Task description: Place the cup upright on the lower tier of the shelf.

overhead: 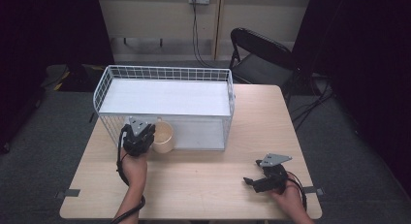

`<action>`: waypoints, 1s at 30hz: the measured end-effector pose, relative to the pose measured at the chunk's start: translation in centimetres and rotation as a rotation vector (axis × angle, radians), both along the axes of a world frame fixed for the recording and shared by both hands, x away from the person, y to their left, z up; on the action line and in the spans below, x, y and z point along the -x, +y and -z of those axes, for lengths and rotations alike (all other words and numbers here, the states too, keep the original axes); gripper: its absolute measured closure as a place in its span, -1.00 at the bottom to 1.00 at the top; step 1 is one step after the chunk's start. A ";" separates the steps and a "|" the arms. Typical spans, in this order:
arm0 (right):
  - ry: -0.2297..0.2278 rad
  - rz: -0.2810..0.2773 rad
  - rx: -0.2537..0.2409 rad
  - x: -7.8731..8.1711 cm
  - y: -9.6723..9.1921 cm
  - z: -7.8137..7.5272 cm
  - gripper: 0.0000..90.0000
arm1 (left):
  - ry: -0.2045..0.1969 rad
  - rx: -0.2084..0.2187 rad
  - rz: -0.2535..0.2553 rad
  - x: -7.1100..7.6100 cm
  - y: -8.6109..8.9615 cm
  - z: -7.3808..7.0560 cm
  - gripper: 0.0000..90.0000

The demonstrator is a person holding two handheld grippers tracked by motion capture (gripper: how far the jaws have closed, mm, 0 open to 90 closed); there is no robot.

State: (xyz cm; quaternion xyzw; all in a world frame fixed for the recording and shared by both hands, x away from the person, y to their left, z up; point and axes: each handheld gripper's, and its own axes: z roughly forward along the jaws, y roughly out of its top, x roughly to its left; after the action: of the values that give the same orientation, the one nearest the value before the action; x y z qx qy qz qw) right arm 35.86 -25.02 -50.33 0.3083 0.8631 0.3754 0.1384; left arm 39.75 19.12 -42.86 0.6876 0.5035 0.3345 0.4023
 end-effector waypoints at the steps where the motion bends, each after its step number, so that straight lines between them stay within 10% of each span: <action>1: 0.000 0.000 0.000 0.0 0.0 0.0 -0.72 | -0.005 -0.002 -0.003 0.0 0.0 0.1 0.82; 30: 0.000 0.001 0.001 0.0 0.0 0.0 -0.72 | -0.033 0.016 -0.049 -0.5 0.4 1.0 0.64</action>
State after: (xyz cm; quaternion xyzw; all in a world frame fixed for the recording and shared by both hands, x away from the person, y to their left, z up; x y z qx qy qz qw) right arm 35.82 -25.04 -50.32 0.3086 0.8632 0.3748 0.1386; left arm 40.23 19.48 -43.83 0.6662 0.5160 0.3514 0.4080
